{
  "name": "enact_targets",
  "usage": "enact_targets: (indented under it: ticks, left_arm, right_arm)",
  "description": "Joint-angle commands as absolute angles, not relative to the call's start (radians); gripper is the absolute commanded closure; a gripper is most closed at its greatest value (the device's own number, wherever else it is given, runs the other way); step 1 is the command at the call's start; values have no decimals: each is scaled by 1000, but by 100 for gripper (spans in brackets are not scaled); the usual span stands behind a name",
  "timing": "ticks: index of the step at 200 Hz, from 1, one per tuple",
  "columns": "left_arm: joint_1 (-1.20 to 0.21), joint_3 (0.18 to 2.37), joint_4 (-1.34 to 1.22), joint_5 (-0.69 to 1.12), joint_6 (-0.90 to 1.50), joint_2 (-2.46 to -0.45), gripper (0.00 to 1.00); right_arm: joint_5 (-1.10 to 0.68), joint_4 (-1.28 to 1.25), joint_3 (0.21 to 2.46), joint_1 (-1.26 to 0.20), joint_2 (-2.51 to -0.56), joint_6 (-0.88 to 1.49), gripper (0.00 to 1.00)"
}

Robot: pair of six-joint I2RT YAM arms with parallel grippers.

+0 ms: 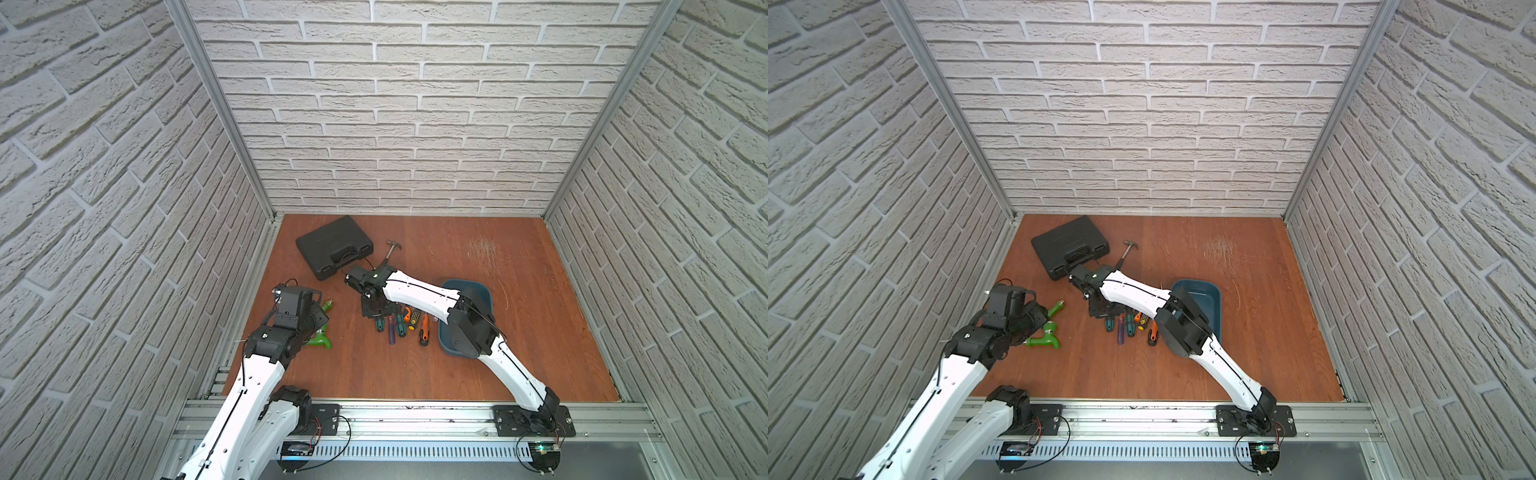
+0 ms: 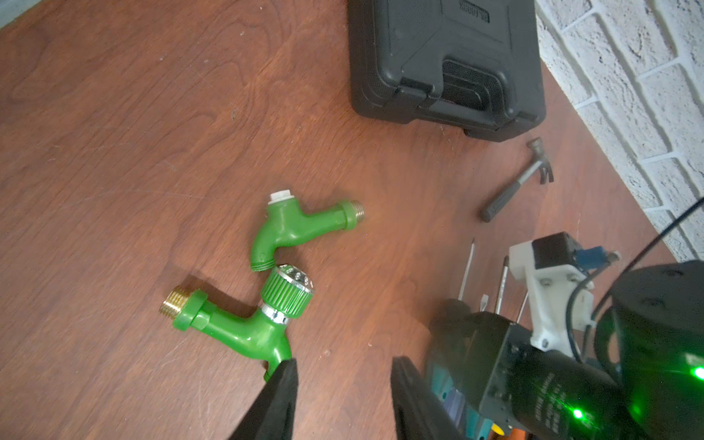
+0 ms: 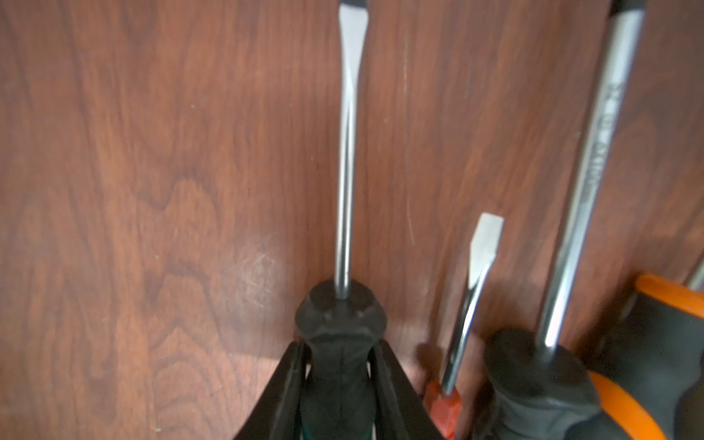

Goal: Put the screwdriver on the desktop into the storage box
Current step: Pick up the screwdriver from the center of the board.

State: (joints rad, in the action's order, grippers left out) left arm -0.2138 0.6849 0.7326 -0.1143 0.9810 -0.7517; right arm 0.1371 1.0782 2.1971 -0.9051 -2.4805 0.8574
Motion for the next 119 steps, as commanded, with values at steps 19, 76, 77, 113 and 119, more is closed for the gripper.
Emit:
enact_targets:
  ticks: [19,76,77,113,119]
  left_arm:
    - [-207,681,716,-112,982,-742,54]
    - [-208,666,698,-67,968,-755,54]
    - [-207,666,698,-67,967,-756,54]
    - [-207,658,682,-47,953,-760,54]
    - [-206,658,683,-49,954,-758,54]
  right_arm:
    - [167,1045,2202,-909,-2388,881,77]
    - [224,1006,2048,-908,-2143,907,79]
    - [226,1006,2038,-907,-2135,907,79]
    - [298,991,1713,-873,-1828,902,79]
    - [314,997,1653,-862,-1780,907,79]
